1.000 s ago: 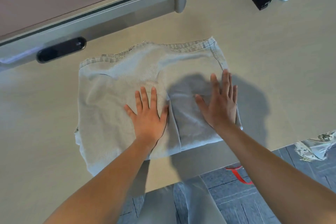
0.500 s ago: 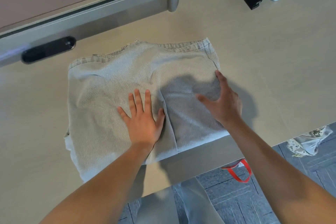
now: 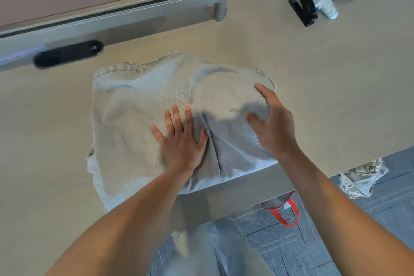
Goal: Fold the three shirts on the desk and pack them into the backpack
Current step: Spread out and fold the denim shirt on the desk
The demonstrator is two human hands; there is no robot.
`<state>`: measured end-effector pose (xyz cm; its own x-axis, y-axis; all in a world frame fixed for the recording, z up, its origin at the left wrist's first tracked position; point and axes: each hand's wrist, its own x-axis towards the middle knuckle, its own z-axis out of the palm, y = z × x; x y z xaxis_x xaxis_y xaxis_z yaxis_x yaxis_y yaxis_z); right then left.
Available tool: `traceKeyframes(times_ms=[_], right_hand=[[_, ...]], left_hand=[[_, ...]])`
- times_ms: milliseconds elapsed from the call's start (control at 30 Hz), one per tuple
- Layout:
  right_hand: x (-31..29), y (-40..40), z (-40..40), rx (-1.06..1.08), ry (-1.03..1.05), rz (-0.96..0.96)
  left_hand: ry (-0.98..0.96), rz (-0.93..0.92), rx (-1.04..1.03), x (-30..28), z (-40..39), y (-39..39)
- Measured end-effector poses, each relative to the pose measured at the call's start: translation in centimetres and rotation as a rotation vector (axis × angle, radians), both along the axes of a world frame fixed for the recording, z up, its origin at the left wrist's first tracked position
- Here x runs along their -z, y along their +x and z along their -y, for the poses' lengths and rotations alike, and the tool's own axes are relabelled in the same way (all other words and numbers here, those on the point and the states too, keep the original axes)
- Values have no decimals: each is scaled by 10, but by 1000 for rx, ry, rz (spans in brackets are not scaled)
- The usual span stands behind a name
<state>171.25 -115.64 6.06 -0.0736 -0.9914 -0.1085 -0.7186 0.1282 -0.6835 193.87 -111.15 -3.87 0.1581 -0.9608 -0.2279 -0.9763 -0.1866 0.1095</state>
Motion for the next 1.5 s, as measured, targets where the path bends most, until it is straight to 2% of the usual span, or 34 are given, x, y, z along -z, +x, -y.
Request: traceKeyframes(times_ms=[133, 300, 400, 467, 567, 700, 967, 1100, 1167, 1233, 1500], right_hand=[[-26, 19, -13, -29, -23, 50], [-57, 50, -27, -87, -94, -111], [-73, 82, -35, -126, -153, -214], [-82, 109, -44, -166, -164, -296], [-93, 153, -56, -205, -165, -393], [-99, 212, -71, -245, -152, -471], [-98, 330, -96, -367, -89, -555], [-74, 379, -113, -591, 153, -450], [-63, 381, -122, -626, 223, -352], [-56, 369, -128, -579, 199, -308], [-22, 284, -116, -384, 80, -340]], left_hand=[[40, -41, -15, -2, 2, 1], [109, -213, 74, -31, -6, 34], [49, -10, 62, -50, -33, 86], [51, 48, 29, -52, -56, 122], [85, 46, 65, -46, -81, 153], [66, -62, 86, -48, -95, 170], [-55, -212, -137, -63, -162, 256], [-58, -216, -297, -69, -192, 304], [-68, -223, -343, -75, -197, 317], [-86, -248, -363, -83, -195, 319], [-221, -428, -303, -131, -132, 251]])
